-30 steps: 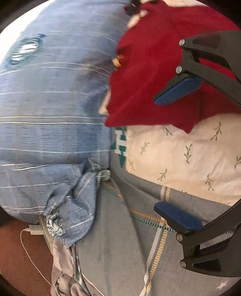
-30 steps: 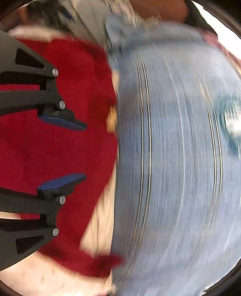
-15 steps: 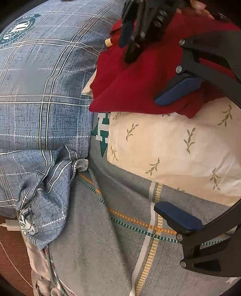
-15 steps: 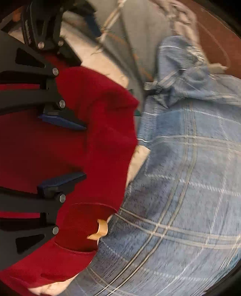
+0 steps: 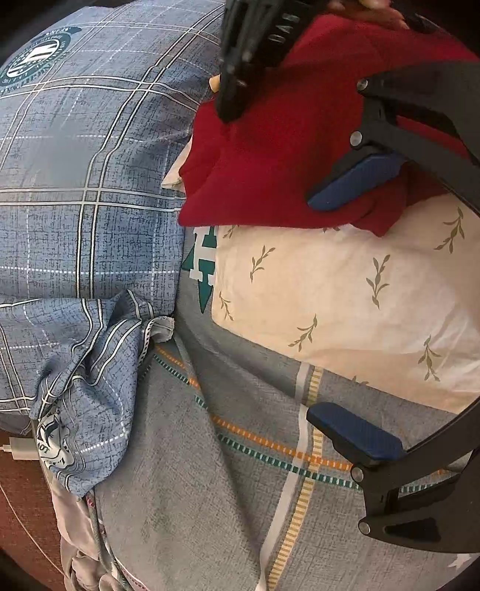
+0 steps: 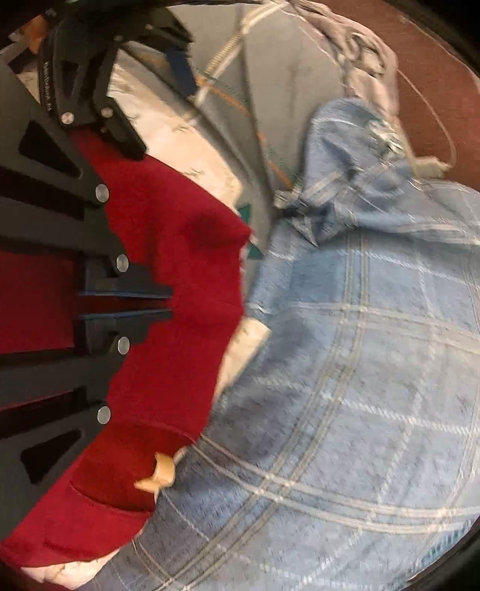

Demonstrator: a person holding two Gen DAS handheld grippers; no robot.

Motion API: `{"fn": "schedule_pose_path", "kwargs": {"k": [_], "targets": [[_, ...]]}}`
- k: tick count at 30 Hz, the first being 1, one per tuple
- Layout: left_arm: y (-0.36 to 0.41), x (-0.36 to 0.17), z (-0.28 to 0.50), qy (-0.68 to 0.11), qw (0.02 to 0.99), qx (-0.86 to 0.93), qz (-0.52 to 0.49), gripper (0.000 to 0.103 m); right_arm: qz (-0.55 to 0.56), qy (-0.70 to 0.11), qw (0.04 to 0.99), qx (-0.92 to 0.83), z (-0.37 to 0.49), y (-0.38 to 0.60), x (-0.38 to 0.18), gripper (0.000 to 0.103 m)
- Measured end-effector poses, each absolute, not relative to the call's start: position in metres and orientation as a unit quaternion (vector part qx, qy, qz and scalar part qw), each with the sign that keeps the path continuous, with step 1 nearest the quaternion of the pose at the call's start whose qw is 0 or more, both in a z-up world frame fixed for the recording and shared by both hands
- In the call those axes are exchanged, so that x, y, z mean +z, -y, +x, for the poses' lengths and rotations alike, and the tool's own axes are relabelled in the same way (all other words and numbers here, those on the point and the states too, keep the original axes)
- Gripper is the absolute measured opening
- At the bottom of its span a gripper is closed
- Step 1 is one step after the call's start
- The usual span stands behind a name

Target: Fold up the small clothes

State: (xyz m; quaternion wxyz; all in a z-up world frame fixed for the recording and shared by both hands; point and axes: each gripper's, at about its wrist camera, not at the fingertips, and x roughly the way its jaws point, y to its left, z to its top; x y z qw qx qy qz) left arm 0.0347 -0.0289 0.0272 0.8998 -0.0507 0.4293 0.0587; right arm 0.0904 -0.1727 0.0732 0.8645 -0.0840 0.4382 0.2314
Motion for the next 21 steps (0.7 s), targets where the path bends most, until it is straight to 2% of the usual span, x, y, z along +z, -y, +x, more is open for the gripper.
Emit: {"fn": "schedule_pose_path", "kwargs": {"k": [5,8,13,21], "targets": [[0.029,0.027,0.036,-0.431,0.899,0.059,-0.049,0.103,-0.081,-0.459,0.860,0.208,0.100,0.165,0.050,0.005],[0.028,0.027,0.037,-0.431,0.899,0.058,-0.050,0.103,-0.079,-0.446,0.870,0.194,0.096,0.169,0.055,0.012],[0.027,0.033,0.033,-0.427,0.901,0.056,-0.046,0.103,-0.049,-0.432,0.882,0.179,0.064,0.208,0.080,0.043],[0.040,0.061,0.012,-0.396,0.916,-0.001,-0.063,0.103,0.001,-0.430,0.901,0.057,0.004,0.339,0.088,0.043]]}}
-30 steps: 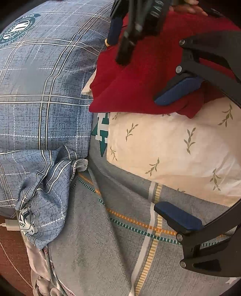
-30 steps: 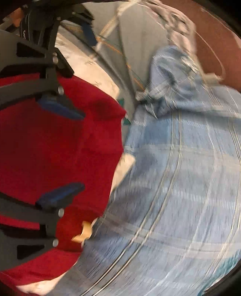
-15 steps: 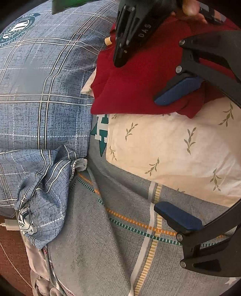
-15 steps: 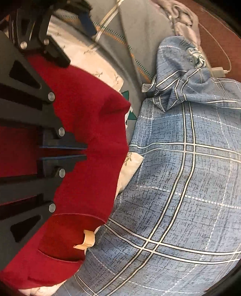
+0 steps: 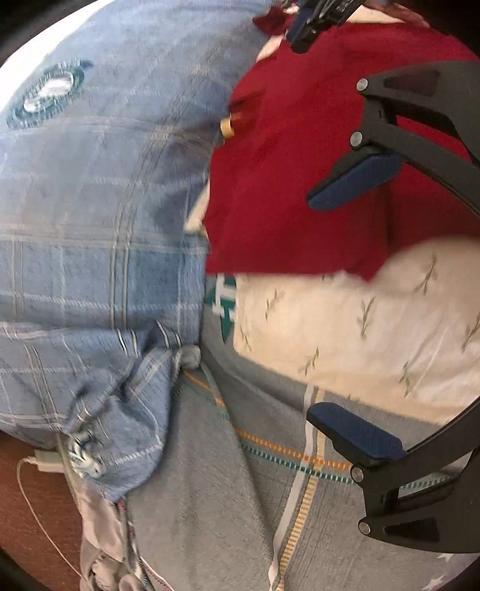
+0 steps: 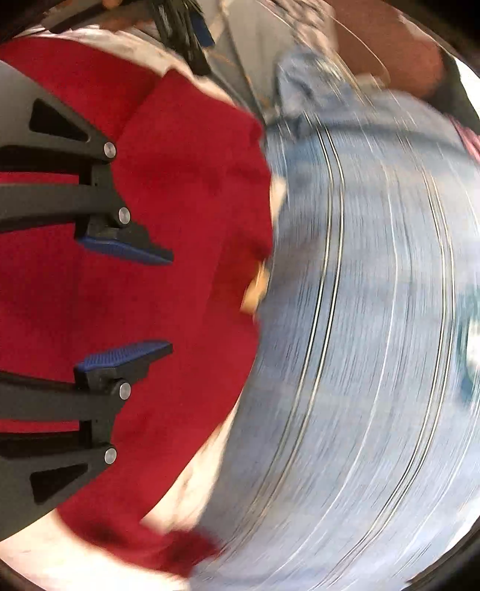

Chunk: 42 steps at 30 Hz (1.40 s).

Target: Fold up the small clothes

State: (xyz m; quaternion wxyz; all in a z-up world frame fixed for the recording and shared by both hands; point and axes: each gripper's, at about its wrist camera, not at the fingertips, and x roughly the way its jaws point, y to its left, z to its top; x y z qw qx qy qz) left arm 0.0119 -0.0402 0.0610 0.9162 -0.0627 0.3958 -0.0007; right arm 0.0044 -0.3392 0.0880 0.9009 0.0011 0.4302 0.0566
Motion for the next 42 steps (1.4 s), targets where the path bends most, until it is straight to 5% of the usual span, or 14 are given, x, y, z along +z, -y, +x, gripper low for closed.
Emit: {"fn": "schedule_pose_path", "kwargs": {"k": [9,20,28,31,42], "targets": [[0.083,0.055,0.024,-0.427,0.902,-0.054,-0.035,0.103,0.101,-0.474,0.874,-0.008,-0.010,0.425,0.062,0.043],[0.076,0.029,0.038,-0.461,0.883,-0.054,-0.070,0.103,0.058,-0.487,0.871,-0.039,0.032,0.406,0.049,0.040],[0.078,0.028,0.034,-0.455,0.886,-0.052,-0.065,0.103,0.104,-0.478,0.871,-0.040,0.026,0.430,0.060,0.045],[0.077,0.027,0.033,-0.456,0.886,-0.053,-0.068,0.103,0.121,-0.453,0.879,-0.083,0.022,0.470,0.077,0.064],[0.079,0.026,0.035,-0.457,0.886,-0.050,-0.064,0.103,0.146,-0.498,0.838,-0.169,0.071,0.574,0.067,0.064]]}}
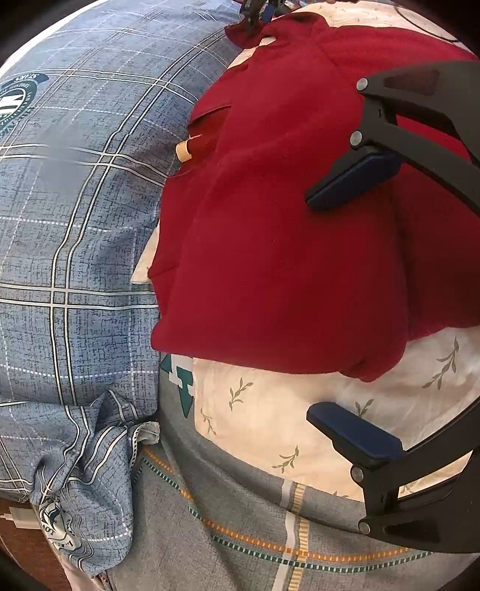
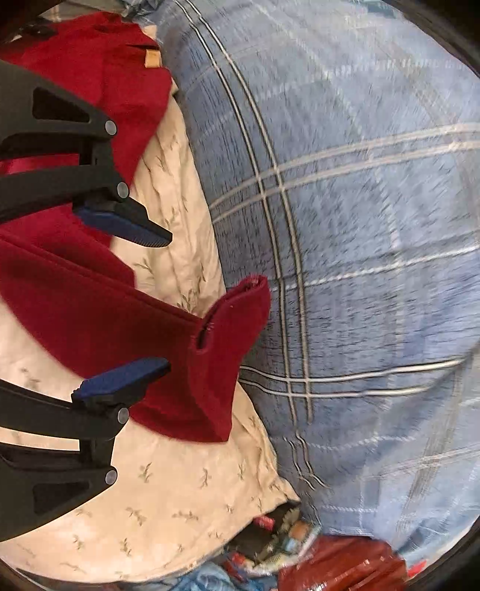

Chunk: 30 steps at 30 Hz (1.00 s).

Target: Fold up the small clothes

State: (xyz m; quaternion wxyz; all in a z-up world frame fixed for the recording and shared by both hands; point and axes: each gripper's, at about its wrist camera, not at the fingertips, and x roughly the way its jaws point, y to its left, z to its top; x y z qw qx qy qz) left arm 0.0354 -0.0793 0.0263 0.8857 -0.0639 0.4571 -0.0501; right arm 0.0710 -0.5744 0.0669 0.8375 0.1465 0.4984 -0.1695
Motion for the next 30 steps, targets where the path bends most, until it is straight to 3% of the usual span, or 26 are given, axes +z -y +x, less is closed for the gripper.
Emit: {"fn": "schedule_pose_path", "kwargs": {"k": [5,7,8,9,10,12,14,18,21,23,24,25,26,30], "targets": [[0.080,0.026,0.035,-0.458,0.885,-0.051,-0.065,0.103,0.131,-0.527,0.813,-0.209,0.092,0.591,0.031,0.059],[0.080,0.025,0.035,-0.458,0.885,-0.052,-0.066,0.103,0.122,-0.518,0.816,-0.226,0.091,0.597,0.030,0.034],[0.079,0.025,0.035,-0.459,0.884,-0.052,-0.066,0.103,0.124,-0.512,0.818,-0.230,0.089,0.600,0.031,0.030],[0.080,0.025,0.036,-0.459,0.884,-0.052,-0.067,0.103,0.144,-0.504,0.822,-0.222,0.084,0.605,0.034,0.017],[0.079,0.025,0.036,-0.459,0.884,-0.052,-0.067,0.103,0.162,-0.499,0.824,-0.214,0.080,0.609,0.038,0.011],[0.079,0.025,0.036,-0.459,0.884,-0.052,-0.067,0.103,0.186,-0.486,0.831,-0.197,0.068,0.614,0.049,0.010],[0.079,0.026,0.035,-0.459,0.884,-0.053,-0.069,0.103,0.212,-0.464,0.845,-0.160,0.055,0.614,0.065,0.000],[0.073,0.035,0.035,-0.445,0.891,-0.045,-0.073,0.103,0.255,-0.422,0.867,-0.074,0.031,0.598,0.107,0.000],[0.064,0.047,0.032,-0.423,0.902,-0.031,-0.076,0.103,0.215,-0.405,0.888,-0.039,0.023,0.565,0.139,0.000],[0.059,0.048,0.031,-0.423,0.901,-0.030,-0.088,0.103,0.160,-0.406,0.897,-0.070,0.030,0.557,0.147,0.006],[0.059,0.046,0.031,-0.428,0.899,-0.032,-0.092,0.103,0.140,-0.410,0.897,-0.094,0.036,0.555,0.146,0.025],[0.058,0.045,0.031,-0.432,0.897,-0.034,-0.092,0.103,0.130,-0.421,0.891,-0.110,0.039,0.553,0.140,0.058],[0.059,0.043,0.032,-0.436,0.895,-0.037,-0.090,0.103,0.129,-0.437,0.882,-0.120,0.045,0.556,0.131,0.069],[0.064,0.041,0.031,-0.436,0.896,-0.038,-0.070,0.103,0.082,-0.499,0.846,-0.169,0.074,0.571,0.077,0.067]]}}
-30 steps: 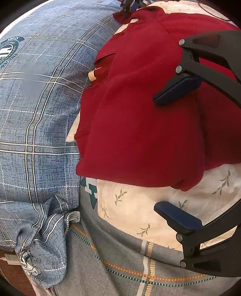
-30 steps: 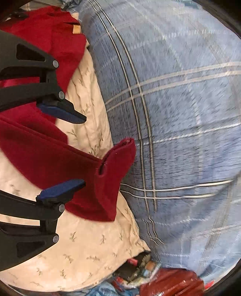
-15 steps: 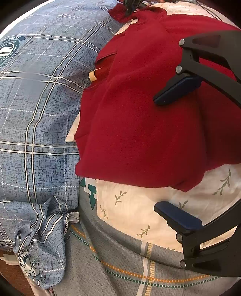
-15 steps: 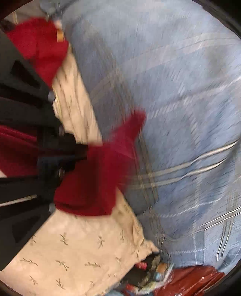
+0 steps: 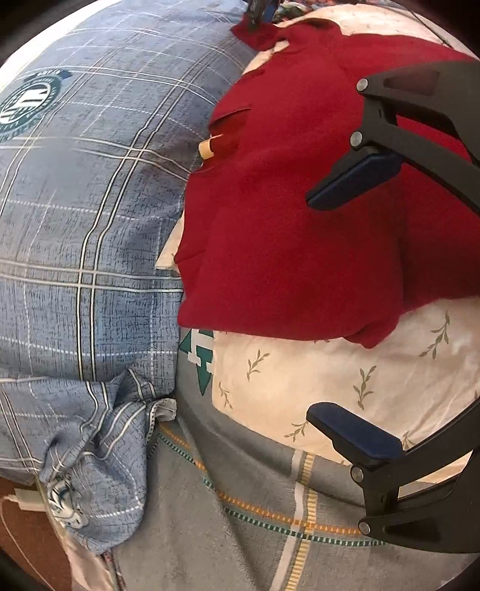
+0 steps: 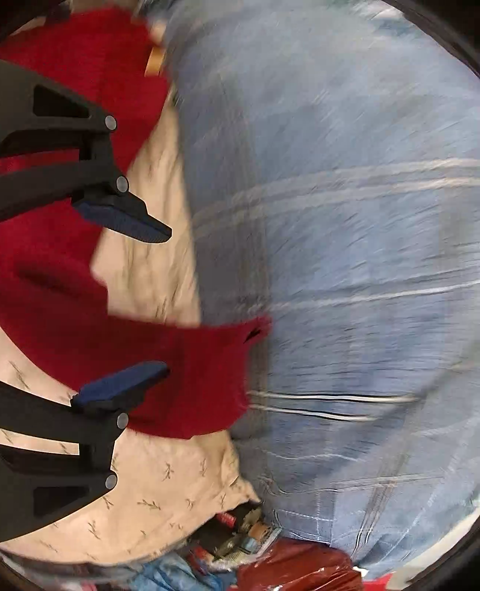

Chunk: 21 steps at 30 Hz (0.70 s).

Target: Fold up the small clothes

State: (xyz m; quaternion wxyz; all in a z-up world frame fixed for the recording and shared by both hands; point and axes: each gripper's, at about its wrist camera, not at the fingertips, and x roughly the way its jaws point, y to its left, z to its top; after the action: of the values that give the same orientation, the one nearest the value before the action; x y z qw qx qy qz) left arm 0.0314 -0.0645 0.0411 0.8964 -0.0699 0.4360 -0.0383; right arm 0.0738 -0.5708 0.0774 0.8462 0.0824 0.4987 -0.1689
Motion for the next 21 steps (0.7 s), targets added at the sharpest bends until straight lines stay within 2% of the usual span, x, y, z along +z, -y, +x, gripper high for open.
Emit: {"fn": "schedule_pose_path", "kwargs": {"k": [3,4,8,9,16,21], "targets": [[0.068,0.038,0.034,-0.440,0.895,-0.040,-0.065,0.103,0.062,-0.535,0.819,-0.199,0.083,0.587,0.044,0.065],[0.068,0.037,0.035,-0.441,0.894,-0.041,-0.064,0.103,0.061,-0.543,0.812,-0.208,0.085,0.592,0.035,0.061],[0.069,0.035,0.038,-0.445,0.892,-0.043,-0.062,0.103,0.082,-0.530,0.817,-0.213,0.076,0.609,0.025,0.016],[0.069,0.036,0.038,-0.445,0.892,-0.043,-0.063,0.103,0.103,-0.521,0.825,-0.194,0.073,0.612,0.031,0.010],[0.052,0.058,0.033,-0.414,0.905,-0.033,-0.092,0.103,0.174,-0.429,0.883,-0.080,0.038,0.593,0.112,0.009],[0.043,0.068,0.030,-0.401,0.909,-0.031,-0.109,0.103,0.193,-0.401,0.895,0.035,0.026,0.542,0.154,0.009]]}}
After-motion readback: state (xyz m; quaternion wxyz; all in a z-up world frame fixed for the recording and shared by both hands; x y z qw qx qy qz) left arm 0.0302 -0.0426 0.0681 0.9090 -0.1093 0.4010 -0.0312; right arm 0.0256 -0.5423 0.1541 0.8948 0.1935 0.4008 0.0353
